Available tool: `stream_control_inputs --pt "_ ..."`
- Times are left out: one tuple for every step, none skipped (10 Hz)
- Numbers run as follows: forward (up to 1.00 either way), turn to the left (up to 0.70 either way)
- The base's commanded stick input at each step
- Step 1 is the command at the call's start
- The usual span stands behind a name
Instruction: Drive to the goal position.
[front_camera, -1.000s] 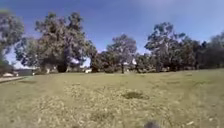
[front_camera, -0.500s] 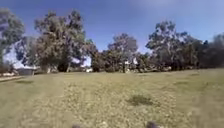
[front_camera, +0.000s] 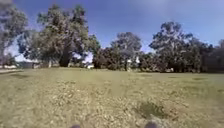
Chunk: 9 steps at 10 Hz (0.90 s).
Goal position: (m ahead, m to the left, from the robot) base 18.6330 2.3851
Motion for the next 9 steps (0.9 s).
stream_control_inputs --pt "1.0 0.0" --pt "1.0 0.0" --pt "1.0 0.0" --pt "1.0 0.0" --pt "1.0 0.0" --pt "1.0 0.0" --pt "1.0 0.0" --pt "1.0 0.0" --pt "1.0 0.14"
